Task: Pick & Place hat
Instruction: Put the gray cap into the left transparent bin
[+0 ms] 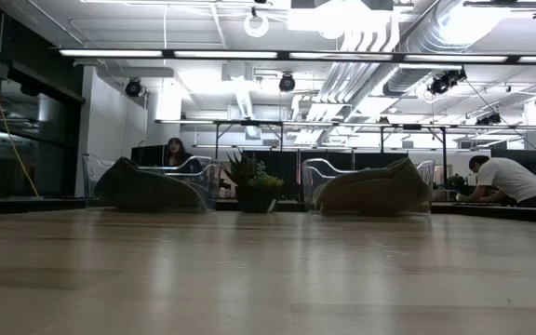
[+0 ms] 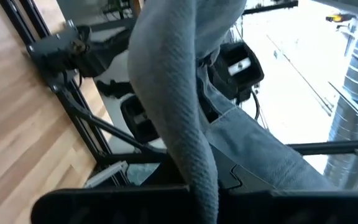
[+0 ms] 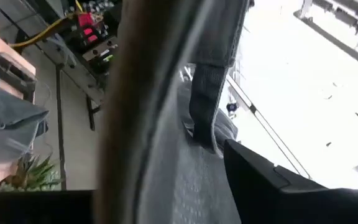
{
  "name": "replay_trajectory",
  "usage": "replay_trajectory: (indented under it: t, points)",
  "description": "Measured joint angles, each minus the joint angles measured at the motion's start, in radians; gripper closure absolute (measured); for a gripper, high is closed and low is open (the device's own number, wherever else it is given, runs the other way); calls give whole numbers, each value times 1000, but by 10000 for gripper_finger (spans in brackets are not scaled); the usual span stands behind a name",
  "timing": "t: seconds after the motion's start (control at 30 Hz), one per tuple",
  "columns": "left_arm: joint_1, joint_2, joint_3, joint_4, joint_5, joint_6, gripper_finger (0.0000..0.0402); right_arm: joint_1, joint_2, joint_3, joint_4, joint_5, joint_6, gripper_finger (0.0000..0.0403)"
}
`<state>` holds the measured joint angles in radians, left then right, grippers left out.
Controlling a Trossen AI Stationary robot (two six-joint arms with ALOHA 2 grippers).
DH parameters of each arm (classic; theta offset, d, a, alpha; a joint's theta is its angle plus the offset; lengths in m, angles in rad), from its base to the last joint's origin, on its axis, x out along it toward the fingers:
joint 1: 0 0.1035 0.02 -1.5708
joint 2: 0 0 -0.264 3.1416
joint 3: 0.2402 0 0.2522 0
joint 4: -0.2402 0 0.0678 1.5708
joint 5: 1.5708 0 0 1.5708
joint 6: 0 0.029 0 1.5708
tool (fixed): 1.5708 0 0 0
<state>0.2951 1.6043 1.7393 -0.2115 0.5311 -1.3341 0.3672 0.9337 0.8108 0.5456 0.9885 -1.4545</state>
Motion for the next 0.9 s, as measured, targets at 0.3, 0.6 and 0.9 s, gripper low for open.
replay_trajectory:
  t: [0.3,0.6,0.9]
  points:
    - [72,0,0,0,-12,43,401,79,0,0,-1,228,74,233]
    - [164,-8,-1,2,-12,97,401,120,0,0,-5,344,235,235]
    - [223,-57,0,-11,12,132,401,96,0,0,-47,334,458,235]
